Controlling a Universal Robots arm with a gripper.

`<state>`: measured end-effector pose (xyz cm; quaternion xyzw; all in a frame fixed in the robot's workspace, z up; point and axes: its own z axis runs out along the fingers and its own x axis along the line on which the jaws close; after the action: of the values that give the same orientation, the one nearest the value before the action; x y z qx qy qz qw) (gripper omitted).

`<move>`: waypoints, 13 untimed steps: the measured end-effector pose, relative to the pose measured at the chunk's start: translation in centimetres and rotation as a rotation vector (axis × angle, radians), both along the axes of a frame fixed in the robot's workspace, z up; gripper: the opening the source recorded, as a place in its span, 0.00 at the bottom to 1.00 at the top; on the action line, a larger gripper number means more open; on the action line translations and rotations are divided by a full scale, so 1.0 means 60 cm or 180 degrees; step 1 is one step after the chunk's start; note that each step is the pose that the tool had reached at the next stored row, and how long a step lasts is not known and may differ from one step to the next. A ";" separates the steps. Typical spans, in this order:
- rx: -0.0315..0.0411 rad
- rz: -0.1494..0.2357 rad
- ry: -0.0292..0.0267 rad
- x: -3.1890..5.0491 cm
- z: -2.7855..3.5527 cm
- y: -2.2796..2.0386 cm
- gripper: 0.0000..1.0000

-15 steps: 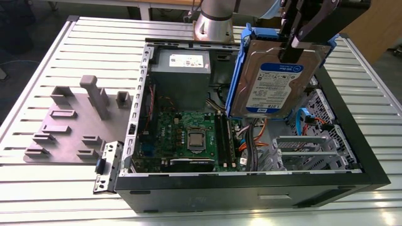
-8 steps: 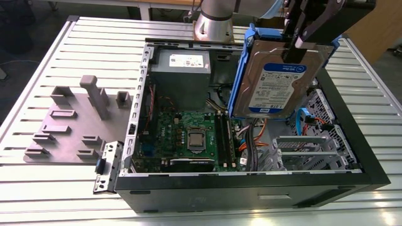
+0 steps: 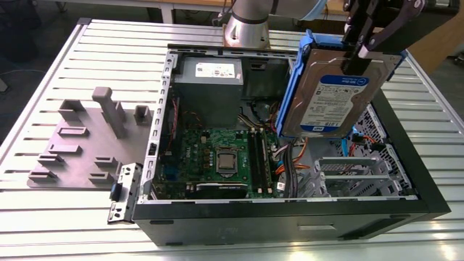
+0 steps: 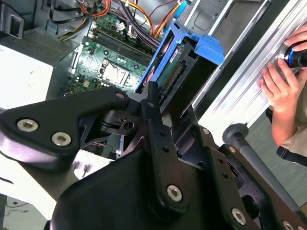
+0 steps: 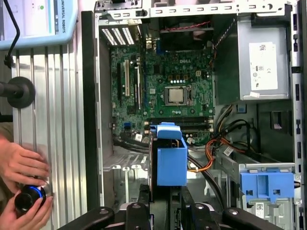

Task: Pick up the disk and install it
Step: 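Pick up the disk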

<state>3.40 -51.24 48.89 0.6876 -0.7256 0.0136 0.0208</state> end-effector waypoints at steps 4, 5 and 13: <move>0.0000 0.0000 0.0000 0.004 -0.004 -0.0094 0.35; 0.0000 0.0000 0.0000 0.005 -0.005 -0.0125 0.35; 0.0000 0.0000 0.0000 0.010 -0.011 -0.0352 0.35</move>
<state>4.00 -53.35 48.22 0.6876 -0.7256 0.0135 0.0208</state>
